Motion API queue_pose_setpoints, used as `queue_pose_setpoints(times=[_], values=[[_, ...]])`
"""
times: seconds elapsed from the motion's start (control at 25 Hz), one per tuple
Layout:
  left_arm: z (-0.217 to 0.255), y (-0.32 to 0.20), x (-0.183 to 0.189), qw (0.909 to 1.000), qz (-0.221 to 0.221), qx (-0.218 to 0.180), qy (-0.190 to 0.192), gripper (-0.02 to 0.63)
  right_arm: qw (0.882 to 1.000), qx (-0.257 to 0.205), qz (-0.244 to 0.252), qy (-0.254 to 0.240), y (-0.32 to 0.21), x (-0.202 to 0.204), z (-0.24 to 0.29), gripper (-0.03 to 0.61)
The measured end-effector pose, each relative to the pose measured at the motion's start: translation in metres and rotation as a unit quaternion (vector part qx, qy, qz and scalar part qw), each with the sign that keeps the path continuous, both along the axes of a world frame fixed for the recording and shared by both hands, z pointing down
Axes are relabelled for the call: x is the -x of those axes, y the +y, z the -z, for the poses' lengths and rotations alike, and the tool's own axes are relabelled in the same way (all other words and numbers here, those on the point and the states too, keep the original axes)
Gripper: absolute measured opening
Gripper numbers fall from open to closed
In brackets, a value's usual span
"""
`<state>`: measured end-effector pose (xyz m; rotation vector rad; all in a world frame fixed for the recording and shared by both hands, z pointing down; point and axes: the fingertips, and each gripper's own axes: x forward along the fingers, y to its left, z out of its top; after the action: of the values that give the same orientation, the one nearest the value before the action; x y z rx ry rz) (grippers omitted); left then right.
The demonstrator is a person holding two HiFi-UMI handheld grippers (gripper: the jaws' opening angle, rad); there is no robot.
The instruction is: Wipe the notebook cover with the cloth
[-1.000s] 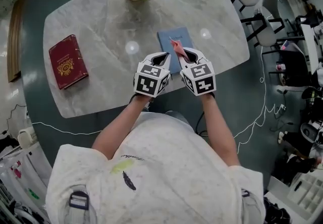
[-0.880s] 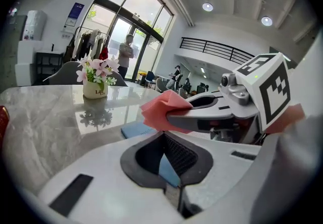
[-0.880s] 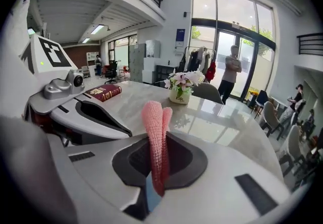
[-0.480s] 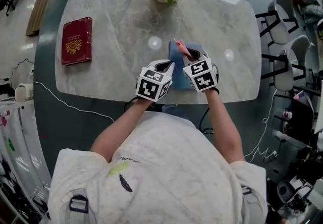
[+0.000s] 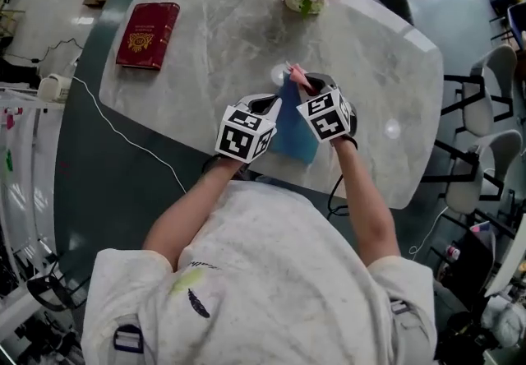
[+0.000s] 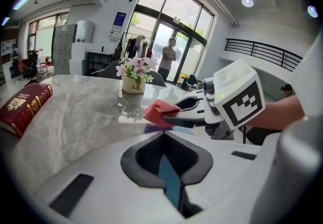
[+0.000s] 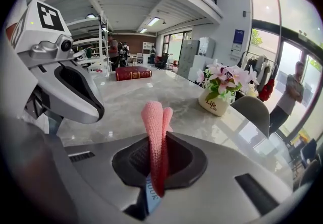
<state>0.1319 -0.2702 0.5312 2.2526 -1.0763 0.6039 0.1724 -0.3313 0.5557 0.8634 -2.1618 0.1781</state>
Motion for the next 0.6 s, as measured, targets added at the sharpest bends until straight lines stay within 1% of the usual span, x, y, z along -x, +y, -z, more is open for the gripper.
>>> queue_pose_setpoints(times=[0.16, 0.32, 0.44, 0.6], values=[[0.0, 0.008, 0.02, 0.9987, 0.05, 0.002, -0.012, 0.006, 0.999, 0.008, 0.032, 0.011, -0.005, 0.008, -0.012, 0.015], [-0.005, 0.021, 0.029, 0.9965, 0.08, 0.017, -0.019, 0.006, 0.999, 0.022, 0.04, 0.006, -0.002, 0.01, -0.02, 0.015], [-0.005, 0.029, 0.03, 0.996, 0.084, 0.022, -0.022, 0.006, 0.998, 0.03, 0.045, 0.006, 0.004, 0.014, -0.026, 0.015], [-0.002, 0.038, 0.027, 0.9969, 0.074, 0.018, -0.021, 0.006, 0.998, 0.038, 0.046, 0.005, 0.016, 0.017, -0.03, 0.015]])
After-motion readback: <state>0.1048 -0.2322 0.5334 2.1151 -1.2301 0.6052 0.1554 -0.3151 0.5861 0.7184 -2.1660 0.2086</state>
